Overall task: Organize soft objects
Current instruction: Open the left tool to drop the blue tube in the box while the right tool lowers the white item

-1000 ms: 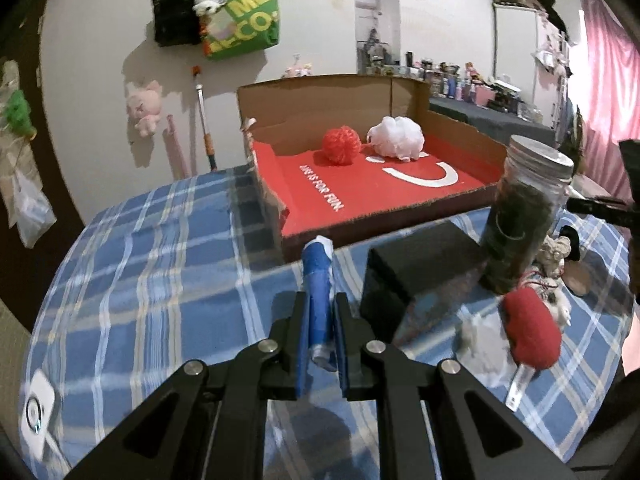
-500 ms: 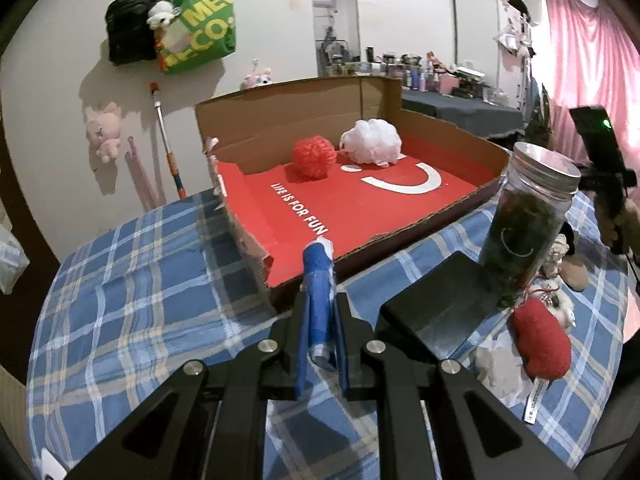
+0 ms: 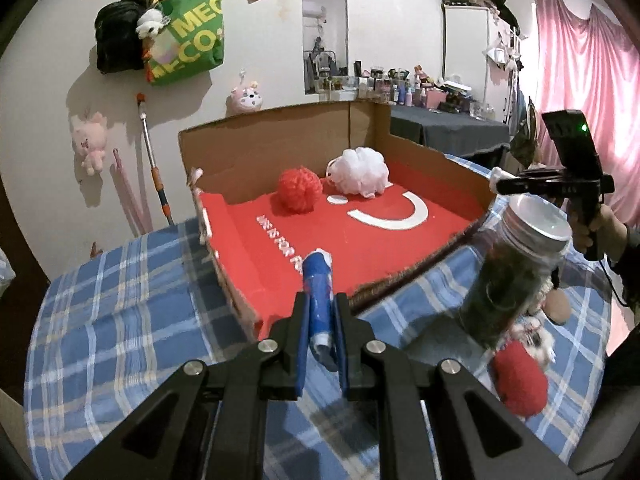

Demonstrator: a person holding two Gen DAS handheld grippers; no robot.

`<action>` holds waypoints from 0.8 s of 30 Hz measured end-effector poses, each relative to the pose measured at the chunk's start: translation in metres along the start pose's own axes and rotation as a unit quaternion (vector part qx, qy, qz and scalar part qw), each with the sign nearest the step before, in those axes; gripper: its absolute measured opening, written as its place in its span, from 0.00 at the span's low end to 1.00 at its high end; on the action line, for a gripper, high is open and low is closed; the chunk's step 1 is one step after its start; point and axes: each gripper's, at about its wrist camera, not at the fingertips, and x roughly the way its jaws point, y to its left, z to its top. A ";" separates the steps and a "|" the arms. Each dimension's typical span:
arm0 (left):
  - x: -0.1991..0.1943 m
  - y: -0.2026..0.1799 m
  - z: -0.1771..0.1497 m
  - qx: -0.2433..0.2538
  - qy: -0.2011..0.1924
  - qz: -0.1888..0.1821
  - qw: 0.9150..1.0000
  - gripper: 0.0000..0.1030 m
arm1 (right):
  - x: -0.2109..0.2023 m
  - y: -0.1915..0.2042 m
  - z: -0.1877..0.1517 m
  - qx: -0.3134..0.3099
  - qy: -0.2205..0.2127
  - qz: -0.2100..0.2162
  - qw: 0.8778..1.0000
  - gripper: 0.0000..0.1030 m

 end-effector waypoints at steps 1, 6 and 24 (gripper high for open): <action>0.003 -0.001 0.004 0.004 -0.002 0.001 1.000 0.12 | 0.004 0.001 0.004 -0.002 0.002 0.000 1.000 0.12; 0.024 -0.001 0.027 0.000 0.002 0.008 1.000 0.12 | 0.032 0.001 0.025 -0.005 0.033 -0.026 0.999 0.12; 0.121 0.005 0.058 -0.032 0.139 0.060 0.988 0.13 | 0.128 0.000 0.050 -0.023 0.226 -0.134 0.964 0.13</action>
